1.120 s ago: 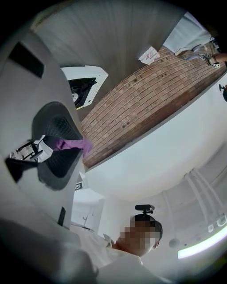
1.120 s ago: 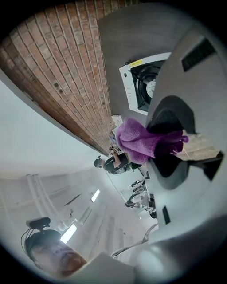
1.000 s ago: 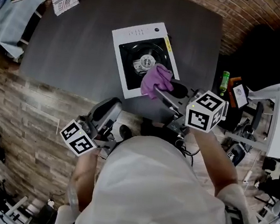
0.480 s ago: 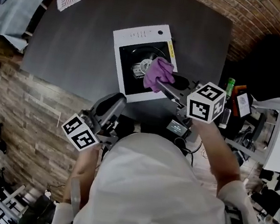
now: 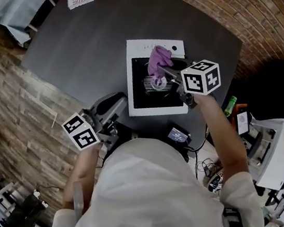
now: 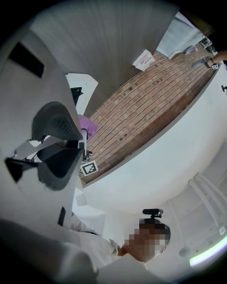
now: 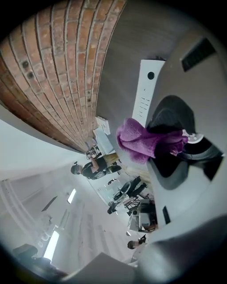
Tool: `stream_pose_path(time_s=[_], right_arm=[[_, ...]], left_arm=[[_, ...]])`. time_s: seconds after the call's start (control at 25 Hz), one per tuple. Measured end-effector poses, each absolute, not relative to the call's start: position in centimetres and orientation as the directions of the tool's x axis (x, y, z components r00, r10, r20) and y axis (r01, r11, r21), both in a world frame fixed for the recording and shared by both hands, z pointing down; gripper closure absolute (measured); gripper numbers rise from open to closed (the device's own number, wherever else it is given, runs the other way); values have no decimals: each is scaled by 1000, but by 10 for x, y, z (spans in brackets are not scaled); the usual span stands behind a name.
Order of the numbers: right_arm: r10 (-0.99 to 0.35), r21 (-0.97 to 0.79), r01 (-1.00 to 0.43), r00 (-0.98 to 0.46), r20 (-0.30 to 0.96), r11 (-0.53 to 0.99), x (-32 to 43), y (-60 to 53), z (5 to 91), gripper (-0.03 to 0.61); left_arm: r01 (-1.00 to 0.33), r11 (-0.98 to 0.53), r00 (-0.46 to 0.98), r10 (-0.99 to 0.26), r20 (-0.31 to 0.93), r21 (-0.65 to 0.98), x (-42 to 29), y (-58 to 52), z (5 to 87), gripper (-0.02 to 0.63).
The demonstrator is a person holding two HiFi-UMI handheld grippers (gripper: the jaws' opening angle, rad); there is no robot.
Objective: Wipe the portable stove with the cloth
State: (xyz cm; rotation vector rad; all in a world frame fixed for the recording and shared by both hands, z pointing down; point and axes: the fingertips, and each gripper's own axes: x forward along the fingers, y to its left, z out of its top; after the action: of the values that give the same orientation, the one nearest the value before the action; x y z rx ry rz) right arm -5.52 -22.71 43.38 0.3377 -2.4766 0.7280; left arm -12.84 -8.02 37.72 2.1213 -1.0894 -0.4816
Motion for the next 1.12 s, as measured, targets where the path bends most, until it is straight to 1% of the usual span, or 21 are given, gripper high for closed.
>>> stream_pose_path(time_s=[0.12,0.36,0.64,0.72,0.8,0.92,1.12], right_arm=[[-53,-425,-367,-805,591,828,-77,-256,451,468],[23,-478,-369,-773,634,797,-115,-287,486,468],[148,-650,-338,-806,574,680,-167,-299,496,468],[192,-686,-340,-796,574,643,-177,-298,504,469],[214,-679,-371,-759,614,633,-178,-298,519,469],[212,-641,-412,-710,672,648,-173,-303,535,471],[223,-611,-405,-680,699,680,-164,-304,537,471]], left_arm=[[-561,-387,565,-825,-3,731,-130,-86,383,549],[-571,-350,560,-828,40,743,-131,-91,397,548],[-571,-329,559,-827,63,752,-132,-93,406,548],[-571,-322,558,-827,70,755,-132,-93,408,548],[-570,-315,556,-828,74,758,-131,-92,408,548],[-571,-311,555,-828,79,760,-131,-93,409,548],[-567,-315,563,-822,80,761,-127,-94,410,548]])
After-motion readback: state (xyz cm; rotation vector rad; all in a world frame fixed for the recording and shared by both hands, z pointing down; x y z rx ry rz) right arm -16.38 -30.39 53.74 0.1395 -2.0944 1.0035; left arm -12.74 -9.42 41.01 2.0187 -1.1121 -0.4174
